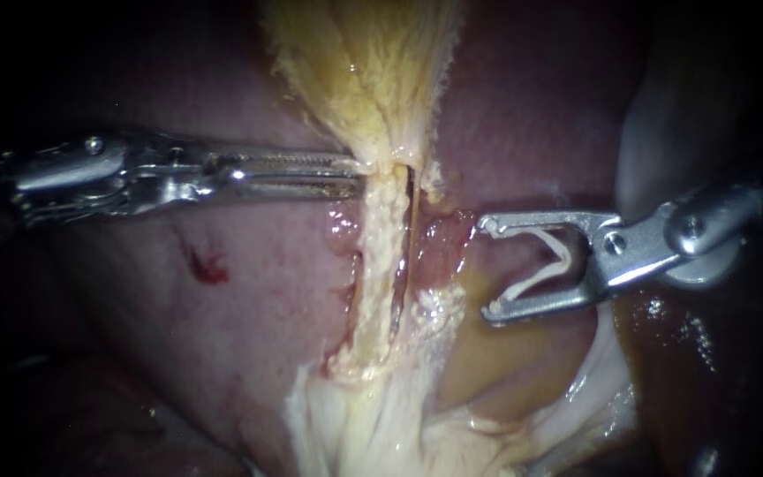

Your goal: Grabbing gallbladder

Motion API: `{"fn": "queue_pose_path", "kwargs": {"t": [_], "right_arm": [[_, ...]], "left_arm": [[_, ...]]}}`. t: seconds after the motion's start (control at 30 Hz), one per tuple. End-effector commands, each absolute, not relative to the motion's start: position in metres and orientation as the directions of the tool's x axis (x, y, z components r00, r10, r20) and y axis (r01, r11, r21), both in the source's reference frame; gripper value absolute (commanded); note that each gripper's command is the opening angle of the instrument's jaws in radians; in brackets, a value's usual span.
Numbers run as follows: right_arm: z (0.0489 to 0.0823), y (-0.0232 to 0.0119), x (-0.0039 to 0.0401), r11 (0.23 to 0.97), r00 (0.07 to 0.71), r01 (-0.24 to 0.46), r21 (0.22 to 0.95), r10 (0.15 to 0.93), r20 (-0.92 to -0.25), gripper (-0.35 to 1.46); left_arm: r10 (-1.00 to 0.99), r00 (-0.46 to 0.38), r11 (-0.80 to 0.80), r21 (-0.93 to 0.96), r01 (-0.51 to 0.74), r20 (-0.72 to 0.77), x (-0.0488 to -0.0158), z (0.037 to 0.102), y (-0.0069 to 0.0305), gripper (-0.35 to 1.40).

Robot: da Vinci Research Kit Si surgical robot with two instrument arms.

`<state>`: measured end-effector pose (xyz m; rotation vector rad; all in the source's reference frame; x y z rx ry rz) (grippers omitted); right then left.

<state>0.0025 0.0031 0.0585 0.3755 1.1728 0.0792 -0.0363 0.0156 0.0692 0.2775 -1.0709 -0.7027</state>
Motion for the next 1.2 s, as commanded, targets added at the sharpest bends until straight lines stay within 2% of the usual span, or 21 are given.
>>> {"fn": "queue_pose_path", "kwargs": {"t": [0.03,0.57,1.0,1.2], "right_arm": [[0.0585,0.0031,0.0025,0.935,0.392,0.133,0.328,0.254,-0.884,0.50],[0.0584,0.0030,0.0023,0.935,0.392,0.134,0.328,0.254,-0.884,0.50],[0.0584,0.0030,0.0020,0.935,0.392,0.136,0.328,0.253,-0.884,0.50],[0.0584,0.0030,0.0020,0.935,0.392,0.136,0.328,0.253,-0.884,0.50]], "left_arm": [[-0.652,0.293,0.749,0.534,0.392,0.700,-0.0363,0.0691,0.0156,-0.35],[-0.694,0.297,0.712,0.564,0.419,0.656,-0.0347,0.0656,0.0157,-0.35],[-0.719,0.273,0.686,0.590,0.426,0.639,-0.0290,0.0601,0.0175,-0.35],[-0.727,0.257,0.675,0.595,0.437,0.637,-0.0276,0.0592,0.0183,-0.35]]}}
